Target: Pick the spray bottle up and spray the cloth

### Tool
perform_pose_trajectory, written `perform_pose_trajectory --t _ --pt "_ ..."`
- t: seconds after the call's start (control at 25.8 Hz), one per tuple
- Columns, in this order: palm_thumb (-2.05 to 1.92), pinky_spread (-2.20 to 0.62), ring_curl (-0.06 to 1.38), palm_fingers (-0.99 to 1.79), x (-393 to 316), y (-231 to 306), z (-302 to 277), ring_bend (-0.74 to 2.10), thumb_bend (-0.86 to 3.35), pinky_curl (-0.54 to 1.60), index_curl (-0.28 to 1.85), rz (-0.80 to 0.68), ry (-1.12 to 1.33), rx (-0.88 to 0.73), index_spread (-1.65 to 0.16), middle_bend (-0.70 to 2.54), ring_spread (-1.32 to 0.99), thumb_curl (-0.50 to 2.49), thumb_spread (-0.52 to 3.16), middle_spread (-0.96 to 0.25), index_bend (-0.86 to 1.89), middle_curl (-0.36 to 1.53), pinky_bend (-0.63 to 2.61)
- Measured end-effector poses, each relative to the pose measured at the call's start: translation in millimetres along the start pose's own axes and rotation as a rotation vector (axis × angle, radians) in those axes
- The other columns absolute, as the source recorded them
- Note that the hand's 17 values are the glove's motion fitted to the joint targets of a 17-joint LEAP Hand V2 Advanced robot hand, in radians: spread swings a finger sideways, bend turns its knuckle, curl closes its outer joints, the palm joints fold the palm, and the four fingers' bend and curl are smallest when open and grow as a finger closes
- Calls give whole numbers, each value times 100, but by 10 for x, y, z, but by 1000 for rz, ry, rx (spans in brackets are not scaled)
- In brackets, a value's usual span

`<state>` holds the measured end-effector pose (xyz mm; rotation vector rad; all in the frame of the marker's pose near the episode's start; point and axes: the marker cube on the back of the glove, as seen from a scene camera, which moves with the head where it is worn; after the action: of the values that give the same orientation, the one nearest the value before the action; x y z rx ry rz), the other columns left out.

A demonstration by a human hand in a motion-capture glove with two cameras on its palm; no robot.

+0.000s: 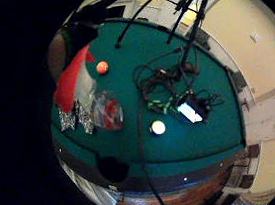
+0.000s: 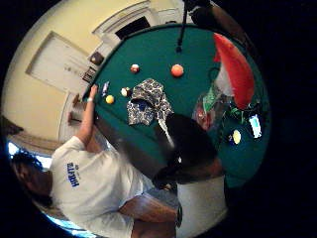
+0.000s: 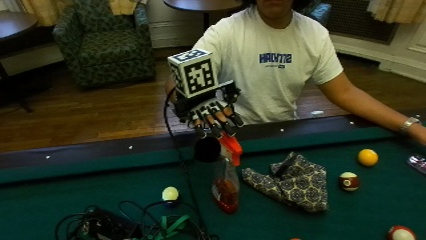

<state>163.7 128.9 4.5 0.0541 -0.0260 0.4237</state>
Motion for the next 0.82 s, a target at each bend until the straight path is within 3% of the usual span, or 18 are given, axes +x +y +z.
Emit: perform_pose_trajectory --t 0.47,0.82 --pt "56 19 29 53 506 106 478 34 3 30 27 161 -333 -12 -41 19 -10 27 110 -11 11 30 32" --pt "60 17 31 66 501 3 878 38 -1 30 30 187 -722 -29 -38 20 -11 29 108 -12 16 32 23"
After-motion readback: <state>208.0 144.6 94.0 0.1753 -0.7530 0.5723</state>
